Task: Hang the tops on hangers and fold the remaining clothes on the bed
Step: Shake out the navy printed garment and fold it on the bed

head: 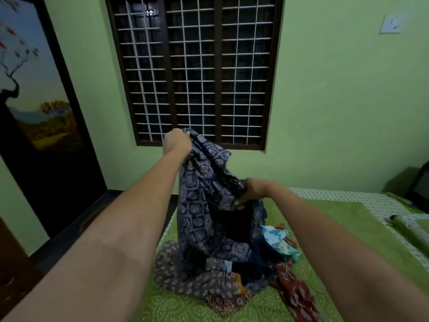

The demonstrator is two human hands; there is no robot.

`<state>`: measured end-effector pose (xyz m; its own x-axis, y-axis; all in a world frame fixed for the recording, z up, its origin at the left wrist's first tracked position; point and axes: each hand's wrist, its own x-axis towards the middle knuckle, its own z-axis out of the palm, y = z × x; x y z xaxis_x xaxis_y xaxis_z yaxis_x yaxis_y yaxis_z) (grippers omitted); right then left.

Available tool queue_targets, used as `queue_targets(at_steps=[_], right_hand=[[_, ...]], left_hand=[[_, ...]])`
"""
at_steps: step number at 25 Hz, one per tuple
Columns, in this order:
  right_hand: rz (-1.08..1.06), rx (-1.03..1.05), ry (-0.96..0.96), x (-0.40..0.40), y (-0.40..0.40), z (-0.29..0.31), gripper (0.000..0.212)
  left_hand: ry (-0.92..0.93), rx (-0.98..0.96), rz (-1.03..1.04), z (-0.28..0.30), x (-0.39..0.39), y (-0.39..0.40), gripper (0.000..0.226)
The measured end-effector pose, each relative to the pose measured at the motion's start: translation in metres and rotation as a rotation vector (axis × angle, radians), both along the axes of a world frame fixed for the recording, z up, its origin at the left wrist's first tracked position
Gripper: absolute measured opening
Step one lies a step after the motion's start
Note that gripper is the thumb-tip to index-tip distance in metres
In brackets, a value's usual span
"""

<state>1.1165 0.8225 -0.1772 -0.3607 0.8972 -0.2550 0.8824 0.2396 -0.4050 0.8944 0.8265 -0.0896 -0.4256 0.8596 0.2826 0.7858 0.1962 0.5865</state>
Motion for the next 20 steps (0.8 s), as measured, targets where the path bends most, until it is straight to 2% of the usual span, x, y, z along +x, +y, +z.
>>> queue_targets(at_steps=[2,3,4,5,6,7,9,10,13,16,20], right_hand=[[-0.069,0.116,0.06,0.001,0.011,0.011,0.024],[-0.084,0.164,0.137,-0.005,0.013,0.025,0.012],[-0.073,0.209,0.204,-0.014,0.015,0.042,0.007],[-0.044,0.248,0.253,-0.026,0.015,0.059,0.008],[-0.009,0.281,0.258,-0.038,0.016,0.071,0.006],[0.024,0.312,0.211,-0.046,0.017,0.078,0.003],[0.037,0.332,0.067,-0.046,0.017,0.078,0.007],[0.009,0.325,0.01,-0.042,0.019,0.069,0.013],[-0.092,0.277,-0.075,-0.044,0.008,0.042,0.025],[-0.188,0.304,-0.067,-0.051,0.005,0.014,0.029],[-0.228,0.317,-0.29,-0.062,0.014,-0.02,0.033]], left_hand=[[0.284,-0.151,0.021,-0.003,-0.006,-0.002,0.036],[0.307,-0.21,-0.097,-0.006,-0.005,-0.001,0.046],[0.197,-0.275,-0.343,-0.008,-0.001,0.0,0.058],[0.008,-0.37,-0.625,-0.012,0.007,-0.001,0.066],[-0.146,-0.456,-0.823,-0.017,0.014,-0.001,0.064],[-0.21,-0.496,-0.914,-0.025,0.019,-0.003,0.053],[-0.123,-0.466,-0.894,-0.036,0.024,0.004,0.025],[-0.03,-0.428,-0.857,-0.038,0.022,0.011,0.02],[0.232,-0.341,-0.8,-0.047,0.015,0.019,0.023],[0.261,-0.33,-0.777,-0.073,0.02,0.018,0.021],[0.294,-0.453,-0.723,-0.109,0.03,0.01,0.028]])
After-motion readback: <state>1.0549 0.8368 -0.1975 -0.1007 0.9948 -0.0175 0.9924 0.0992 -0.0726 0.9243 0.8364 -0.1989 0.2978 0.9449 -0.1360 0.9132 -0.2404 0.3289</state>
